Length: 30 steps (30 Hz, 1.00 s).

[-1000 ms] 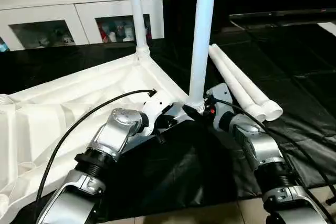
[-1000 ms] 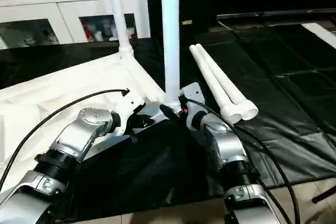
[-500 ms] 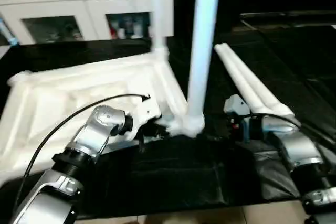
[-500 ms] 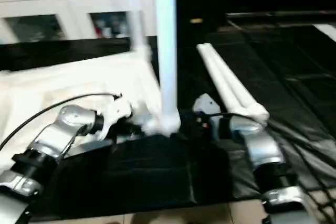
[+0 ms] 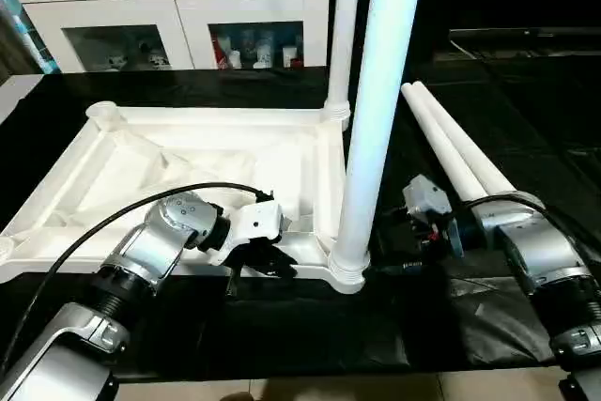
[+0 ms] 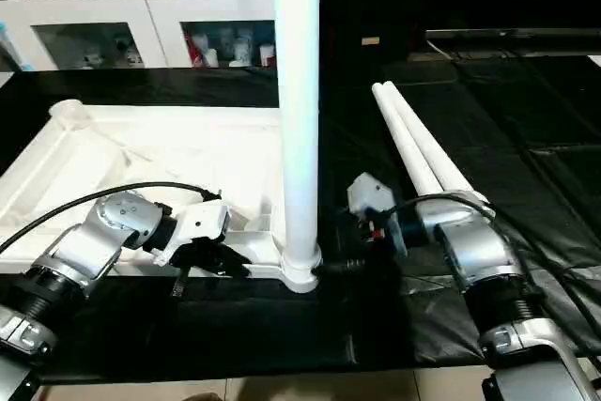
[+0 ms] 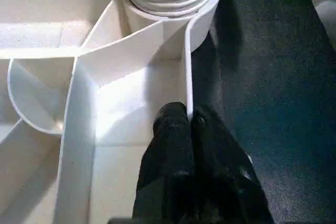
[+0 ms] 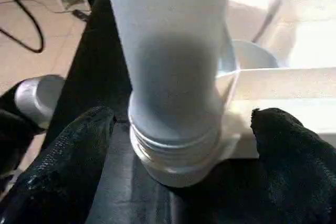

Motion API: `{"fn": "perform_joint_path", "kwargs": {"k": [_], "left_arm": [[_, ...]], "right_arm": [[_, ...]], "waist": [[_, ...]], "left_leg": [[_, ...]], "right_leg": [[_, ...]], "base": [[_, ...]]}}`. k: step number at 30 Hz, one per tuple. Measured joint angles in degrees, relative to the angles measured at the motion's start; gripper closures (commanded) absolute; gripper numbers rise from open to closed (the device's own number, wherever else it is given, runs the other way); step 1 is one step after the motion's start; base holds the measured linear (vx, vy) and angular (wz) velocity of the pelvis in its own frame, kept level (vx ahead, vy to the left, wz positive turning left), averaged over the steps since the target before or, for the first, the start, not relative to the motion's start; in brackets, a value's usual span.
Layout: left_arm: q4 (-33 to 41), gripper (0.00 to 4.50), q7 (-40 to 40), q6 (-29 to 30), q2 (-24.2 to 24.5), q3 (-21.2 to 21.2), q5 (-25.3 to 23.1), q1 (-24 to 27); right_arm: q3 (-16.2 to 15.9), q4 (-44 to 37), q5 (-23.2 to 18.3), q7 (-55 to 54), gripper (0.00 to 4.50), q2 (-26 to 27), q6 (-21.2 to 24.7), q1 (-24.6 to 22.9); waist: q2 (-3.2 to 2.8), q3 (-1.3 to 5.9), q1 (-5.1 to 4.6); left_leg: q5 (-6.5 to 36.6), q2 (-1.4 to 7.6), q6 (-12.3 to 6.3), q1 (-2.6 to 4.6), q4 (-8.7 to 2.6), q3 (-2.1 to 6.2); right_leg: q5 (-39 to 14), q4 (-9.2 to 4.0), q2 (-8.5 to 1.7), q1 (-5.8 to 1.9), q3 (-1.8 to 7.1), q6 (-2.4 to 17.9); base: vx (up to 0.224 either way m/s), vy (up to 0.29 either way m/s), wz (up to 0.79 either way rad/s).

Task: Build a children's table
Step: Rotate leg to tighten

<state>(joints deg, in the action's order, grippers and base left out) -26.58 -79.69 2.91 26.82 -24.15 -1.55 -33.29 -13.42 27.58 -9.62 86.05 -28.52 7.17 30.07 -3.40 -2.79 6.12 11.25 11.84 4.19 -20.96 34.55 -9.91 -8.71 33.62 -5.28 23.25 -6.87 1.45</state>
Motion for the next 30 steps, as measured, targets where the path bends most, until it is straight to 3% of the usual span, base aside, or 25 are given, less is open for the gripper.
{"fn": "perform_joint_path", "kwargs": {"k": [1, 4, 19, 26, 30], "left_arm": [[-0.03, 4.5, -0.09, -0.17, 0.0, -0.02, 0.0, 0.0], [-0.03, 4.5, -0.15, -0.56, -0.06, -0.16, 0.0, 0.0], [-0.03, 4.5, -0.42, -0.9, -0.1, -0.49, 0.12, -0.06], [-0.05, 4.5, 0.03, 0.44, -0.72, -0.32, 0.22, -0.06], [-0.47, 4.5, 3.52, 5.02, -2.54, 1.44, 0.55, 0.08]], "right_arm": [[-0.23, 0.0, 0.01, 0.15, 0.34, 0.38, -0.01, -0.07], [-0.83, 0.01, 0.06, 0.05, 0.43, 2.0, -0.2, -0.2], [-1.04, 0.43, -0.06, -0.61, 1.78, 3.55, -0.23, -0.17], [-0.48, -0.25, -0.8, -1.18, 1.89, 3.47, 1.62, -0.97], [2.01, -2.56, -1.08, -7.94, 1.91, 5.31, 4.35, -3.51]], "waist": [[0.0, 0.0, 0.04], [0.0, 0.0, 0.22], [0.0, 0.01, 0.4], [-0.05, 0.04, 0.57], [-0.03, 0.06, 0.28]], "left_leg": [[0.0, 0.0, 0.0, 0.0, 0.0, 0.0], [0.0, 0.0, 0.0, -0.01, 0.0, 0.0], [0.0, 0.0, 0.0, -0.01, 0.04, 0.0], [0.0, 0.0, 0.0, 0.0, 0.05, 0.0], [-0.01, -0.01, 0.01, 0.12, 0.11, -0.01]], "right_leg": [[0.0, 0.0, 0.0, 0.0, 0.0, 0.0], [0.0, 0.01, 0.0, 0.0, 0.0, -0.01], [-0.01, 0.02, -0.01, -0.01, 0.01, -0.01], [-0.01, 0.02, -0.02, -0.06, 0.01, -0.01], [-0.02, 0.15, -0.02, -0.16, 0.1, -0.03]], "base": [[0.0, 0.0, 0.0], [0.0, 0.0, 0.0], [0.0, 0.0, 0.0], [0.0, 0.0, 0.0], [0.0, 0.0, 0.0]]}}
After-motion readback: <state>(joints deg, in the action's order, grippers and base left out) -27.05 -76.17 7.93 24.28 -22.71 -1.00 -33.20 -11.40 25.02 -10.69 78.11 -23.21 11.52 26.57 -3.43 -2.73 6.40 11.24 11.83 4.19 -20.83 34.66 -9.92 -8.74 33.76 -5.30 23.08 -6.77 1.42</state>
